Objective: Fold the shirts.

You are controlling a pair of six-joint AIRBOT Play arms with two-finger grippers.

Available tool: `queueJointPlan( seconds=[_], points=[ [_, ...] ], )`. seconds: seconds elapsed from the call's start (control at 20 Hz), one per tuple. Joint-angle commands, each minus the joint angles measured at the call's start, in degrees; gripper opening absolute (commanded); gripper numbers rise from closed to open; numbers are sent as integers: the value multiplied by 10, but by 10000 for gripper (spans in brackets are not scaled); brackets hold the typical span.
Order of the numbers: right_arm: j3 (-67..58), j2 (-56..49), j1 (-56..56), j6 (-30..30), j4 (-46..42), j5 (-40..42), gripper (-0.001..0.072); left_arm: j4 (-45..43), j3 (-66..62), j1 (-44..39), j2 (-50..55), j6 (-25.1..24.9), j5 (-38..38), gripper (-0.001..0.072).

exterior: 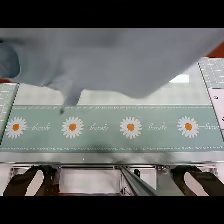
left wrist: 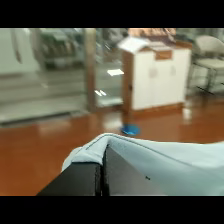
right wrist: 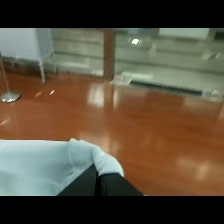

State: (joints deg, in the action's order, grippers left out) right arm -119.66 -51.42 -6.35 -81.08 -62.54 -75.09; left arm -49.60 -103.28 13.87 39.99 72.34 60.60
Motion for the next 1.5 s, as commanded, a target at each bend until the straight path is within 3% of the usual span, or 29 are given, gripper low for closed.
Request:
queueJointPlan(
  seconds=[0.0,0.25,0.45,0.65,0.8,1.05,1.2,1.35,1.4,1.45],
  points=[
    [-8,68,0,-1,-33,-29,24,-93,-18,1,-77,26,11,24],
    [21,85,0,-8,-33,-94,24,-121,-5,1,-87,38,93,24],
    [171,82,0,-2,2,-103,24,-96,118,0,-68,54,104,24],
    [369,34,0,26,50,8,24,-67,270,-3,2,40,65,24],
    [442,-79,1,50,70,99,24,-68,318,-9,105,32,4,24],
    [375,-322,1,79,161,203,24,-49,317,-36,278,34,-108,24],
    [270,-457,1,71,216,198,24,-5,317,-51,353,34,-148,25],
    [174,-551,-5,18,238,175,52,32,317,-58,402,34,-141,40],
    [153,-566,-10,6,250,167,344,32,317,-58,408,34,-133,233],
    [134,-574,-18,9,262,142,623,29,317,-54,410,35,-115,709]
  ],
)
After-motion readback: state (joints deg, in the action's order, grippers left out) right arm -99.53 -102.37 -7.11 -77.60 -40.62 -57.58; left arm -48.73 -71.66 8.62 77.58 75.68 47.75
